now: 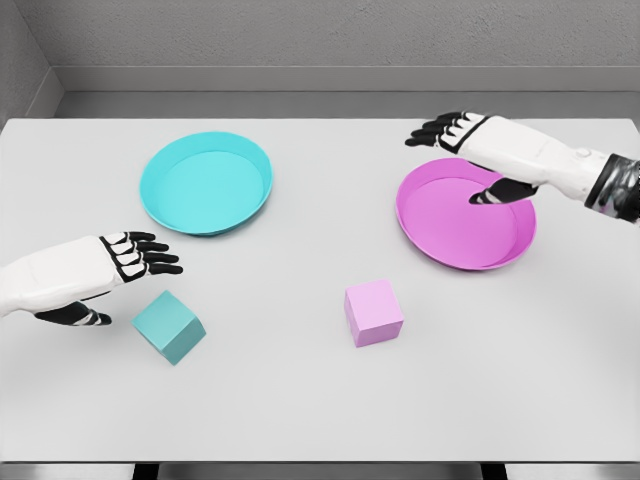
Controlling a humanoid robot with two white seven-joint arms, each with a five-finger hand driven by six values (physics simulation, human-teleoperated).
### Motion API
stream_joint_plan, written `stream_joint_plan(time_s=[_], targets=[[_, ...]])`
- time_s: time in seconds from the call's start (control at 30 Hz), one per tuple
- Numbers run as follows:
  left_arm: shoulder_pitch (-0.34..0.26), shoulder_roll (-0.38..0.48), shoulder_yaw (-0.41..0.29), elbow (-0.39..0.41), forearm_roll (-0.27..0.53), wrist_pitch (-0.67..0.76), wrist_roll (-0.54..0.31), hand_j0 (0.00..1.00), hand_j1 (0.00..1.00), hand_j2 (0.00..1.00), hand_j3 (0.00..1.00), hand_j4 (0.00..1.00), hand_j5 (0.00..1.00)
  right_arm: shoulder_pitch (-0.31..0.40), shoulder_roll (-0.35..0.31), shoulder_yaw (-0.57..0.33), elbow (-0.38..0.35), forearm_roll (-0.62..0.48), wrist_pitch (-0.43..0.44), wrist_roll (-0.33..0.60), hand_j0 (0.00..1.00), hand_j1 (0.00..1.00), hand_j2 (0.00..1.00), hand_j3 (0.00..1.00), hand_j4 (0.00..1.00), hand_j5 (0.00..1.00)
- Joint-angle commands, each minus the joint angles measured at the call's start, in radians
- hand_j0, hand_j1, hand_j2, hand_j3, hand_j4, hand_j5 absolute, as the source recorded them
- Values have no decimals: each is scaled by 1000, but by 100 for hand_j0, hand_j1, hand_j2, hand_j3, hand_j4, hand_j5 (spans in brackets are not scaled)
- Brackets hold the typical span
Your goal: Place the blocks in the corresponding plates according to their colors
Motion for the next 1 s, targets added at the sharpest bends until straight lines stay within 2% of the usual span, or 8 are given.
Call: stream_joint_plan(time_s=[0.0, 0.23, 0.33, 0.4, 0.47, 0.57, 0.7, 0.97], targets=[[0, 0, -1, 0, 6, 0, 0, 100, 100, 100, 100, 100, 100, 0, 4, 12, -5, -3, 3, 1, 100, 100, 100, 100, 100, 100], [-2, -23, -6, -2, 10, 0, -67, 100, 100, 100, 100, 100, 100, -8, -5, 9, -5, -3, 3, 1, 100, 100, 100, 100, 100, 100], [-2, -26, -22, -2, 10, 0, -127, 100, 100, 100, 100, 100, 100, 25, -54, 22, -8, -3, 3, 1, 100, 100, 100, 100, 100, 100], [-18, -35, -22, -2, 11, 0, -142, 100, 100, 100, 100, 100, 100, 25, -112, 107, -64, -3, 3, 1, 100, 100, 100, 100, 100, 100], [-23, -45, -22, -3, 13, 0, -142, 100, 100, 100, 100, 100, 100, 23, -126, 167, -116, -3, 3, 1, 100, 100, 100, 100, 100, 100], [-23, -49, -22, -3, 16, 0, -144, 100, 100, 100, 100, 100, 100, 29, -129, 213, -84, -11, 3, 1, 100, 100, 100, 100, 100, 100], [-26, -86, -22, -2, 22, 0, -144, 99, 99, 99, 99, 99, 99, -23, -128, 387, -104, -3, 3, 1, 100, 100, 100, 100, 100, 100], [-34, -108, -42, -3, 22, 0, -158, 99, 99, 99, 99, 99, 99, -46, -146, 442, -223, -2, 3, 1, 100, 100, 100, 100, 100, 100]])
